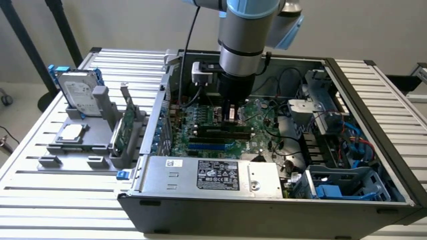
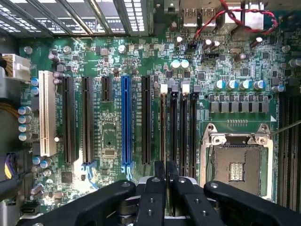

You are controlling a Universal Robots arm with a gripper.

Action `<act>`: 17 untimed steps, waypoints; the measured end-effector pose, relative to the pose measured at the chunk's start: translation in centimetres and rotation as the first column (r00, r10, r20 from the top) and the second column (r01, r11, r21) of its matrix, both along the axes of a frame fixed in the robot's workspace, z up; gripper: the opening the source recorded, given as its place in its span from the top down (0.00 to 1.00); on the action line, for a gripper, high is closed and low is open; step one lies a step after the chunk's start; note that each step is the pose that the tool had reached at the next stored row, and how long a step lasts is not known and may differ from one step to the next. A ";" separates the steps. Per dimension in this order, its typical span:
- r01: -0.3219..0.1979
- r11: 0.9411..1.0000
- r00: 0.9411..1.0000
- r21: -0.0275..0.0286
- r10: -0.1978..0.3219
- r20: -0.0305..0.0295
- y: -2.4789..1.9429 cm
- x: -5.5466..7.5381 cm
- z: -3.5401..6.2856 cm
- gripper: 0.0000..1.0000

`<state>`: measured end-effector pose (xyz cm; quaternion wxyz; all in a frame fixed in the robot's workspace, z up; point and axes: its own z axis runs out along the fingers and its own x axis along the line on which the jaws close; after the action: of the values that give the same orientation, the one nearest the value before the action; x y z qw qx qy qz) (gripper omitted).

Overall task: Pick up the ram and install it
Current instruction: 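Insert the ram into the slot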

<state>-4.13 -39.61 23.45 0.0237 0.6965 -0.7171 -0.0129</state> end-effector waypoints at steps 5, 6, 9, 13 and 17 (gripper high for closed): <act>0.000 1.000 1.000 0.000 0.000 -0.003 -0.14 0.0 0.19 0.87; 0.000 1.000 1.000 0.000 0.000 -0.003 -0.15 0.0 0.19 0.87; 0.000 1.000 1.000 0.000 0.000 -0.004 -0.15 0.0 0.19 0.87; 0.002 1.000 1.000 0.000 -0.002 -0.007 -0.16 0.0 0.17 0.87; 0.005 1.000 1.000 0.000 -0.005 -0.014 -0.16 0.0 0.10 0.87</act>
<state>-4.13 -39.77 23.55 0.0283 0.6945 -0.7188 -0.0178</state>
